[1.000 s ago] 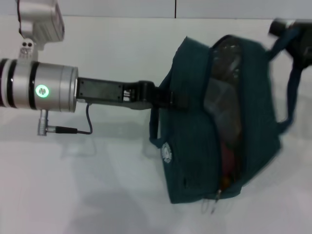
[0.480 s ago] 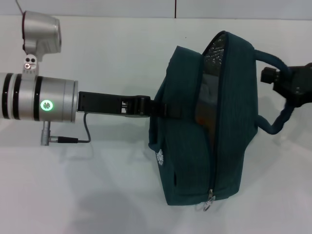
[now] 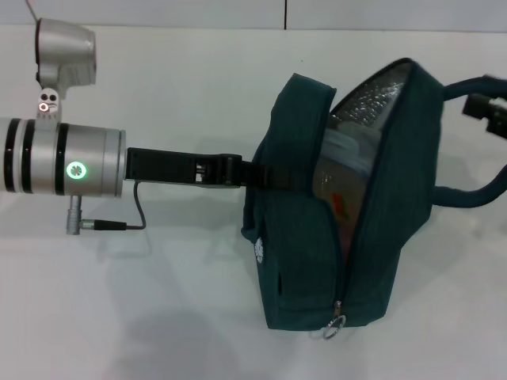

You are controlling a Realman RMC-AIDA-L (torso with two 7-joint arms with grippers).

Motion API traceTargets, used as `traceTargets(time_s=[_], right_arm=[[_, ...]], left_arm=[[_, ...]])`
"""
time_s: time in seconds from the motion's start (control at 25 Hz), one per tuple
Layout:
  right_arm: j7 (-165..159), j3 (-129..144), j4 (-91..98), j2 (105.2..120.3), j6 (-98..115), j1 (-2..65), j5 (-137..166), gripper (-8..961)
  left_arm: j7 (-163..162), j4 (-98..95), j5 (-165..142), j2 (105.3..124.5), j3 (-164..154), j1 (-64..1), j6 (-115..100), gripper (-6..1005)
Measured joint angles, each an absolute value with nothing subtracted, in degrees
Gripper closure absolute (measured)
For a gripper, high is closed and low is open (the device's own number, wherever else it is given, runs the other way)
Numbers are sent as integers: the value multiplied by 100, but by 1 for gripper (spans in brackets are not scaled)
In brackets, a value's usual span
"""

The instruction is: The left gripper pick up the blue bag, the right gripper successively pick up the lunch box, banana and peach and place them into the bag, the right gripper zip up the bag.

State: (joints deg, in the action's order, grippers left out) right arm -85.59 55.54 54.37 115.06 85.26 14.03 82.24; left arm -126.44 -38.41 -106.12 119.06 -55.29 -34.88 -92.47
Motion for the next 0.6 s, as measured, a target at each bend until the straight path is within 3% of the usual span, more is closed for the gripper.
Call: traceTargets(time_s=[0.36, 0.6], right_arm=[[-8036, 4727, 4906, 11493, 9130, 1507, 7960, 390], [-8029, 4651, 4905, 11472, 9905, 1517, 7951, 252]], left_arm=[[-12590, -3840, -10612, 11914, -5500, -3473, -9234, 941], [-12587, -3830, -10611, 11918, -5501, -3463, -9183, 941]])
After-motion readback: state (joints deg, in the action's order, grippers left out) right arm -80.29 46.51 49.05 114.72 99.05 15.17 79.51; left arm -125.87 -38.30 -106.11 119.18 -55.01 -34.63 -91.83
